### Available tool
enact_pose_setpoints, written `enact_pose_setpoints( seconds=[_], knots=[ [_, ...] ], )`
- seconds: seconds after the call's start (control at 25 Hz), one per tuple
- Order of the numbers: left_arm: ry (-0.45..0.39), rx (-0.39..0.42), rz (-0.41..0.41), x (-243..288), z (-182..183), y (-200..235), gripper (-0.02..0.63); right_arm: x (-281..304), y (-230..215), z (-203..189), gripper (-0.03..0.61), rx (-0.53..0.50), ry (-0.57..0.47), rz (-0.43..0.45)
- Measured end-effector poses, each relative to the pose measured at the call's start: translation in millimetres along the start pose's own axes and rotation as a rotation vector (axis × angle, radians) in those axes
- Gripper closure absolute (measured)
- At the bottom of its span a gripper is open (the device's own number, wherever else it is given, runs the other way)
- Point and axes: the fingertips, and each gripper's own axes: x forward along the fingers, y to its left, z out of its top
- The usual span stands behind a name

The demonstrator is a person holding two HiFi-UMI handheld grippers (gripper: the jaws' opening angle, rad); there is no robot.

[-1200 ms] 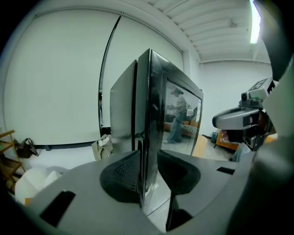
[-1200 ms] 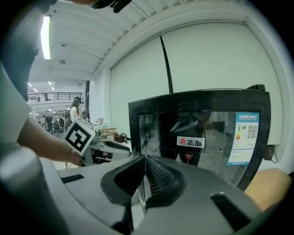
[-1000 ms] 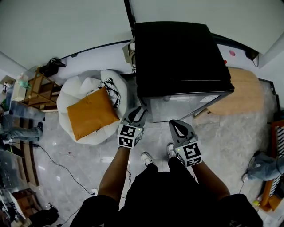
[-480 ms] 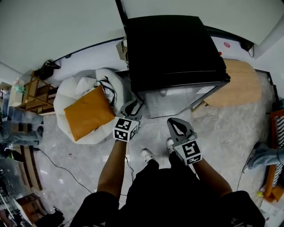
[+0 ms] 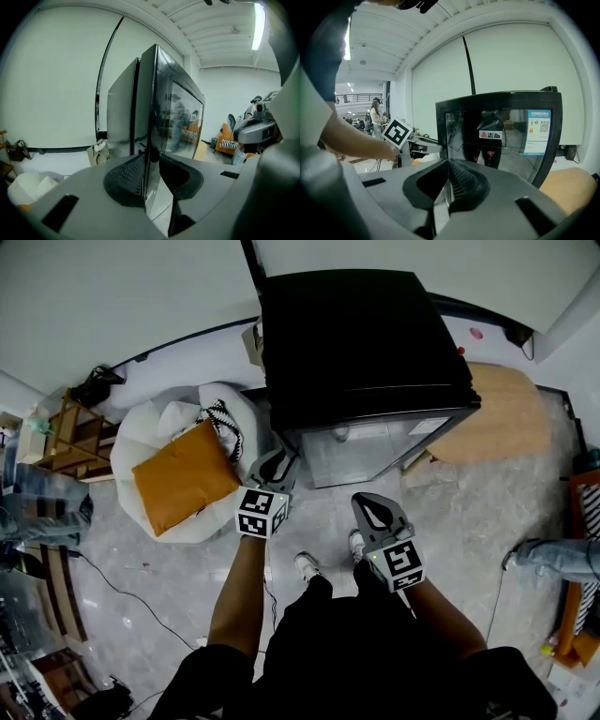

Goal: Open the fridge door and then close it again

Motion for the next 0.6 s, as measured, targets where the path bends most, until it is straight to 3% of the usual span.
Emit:
enact_pose_setpoints(
  seconds=[0.2, 0.6],
  knots=[
    [-0.014, 0.000, -0.041, -17.7, -7.1, -20.6, 0.508, -5.4, -0.2, -2.5, 0.560, 0.006, -0.008, 0.001],
    [-0.028, -0.018, -0.004, -38.5, -21.4, -48.3, 0.512, -11.9, 2.4, 5.3, 0.560, -0.014, -0.039, -0.023]
  ],
)
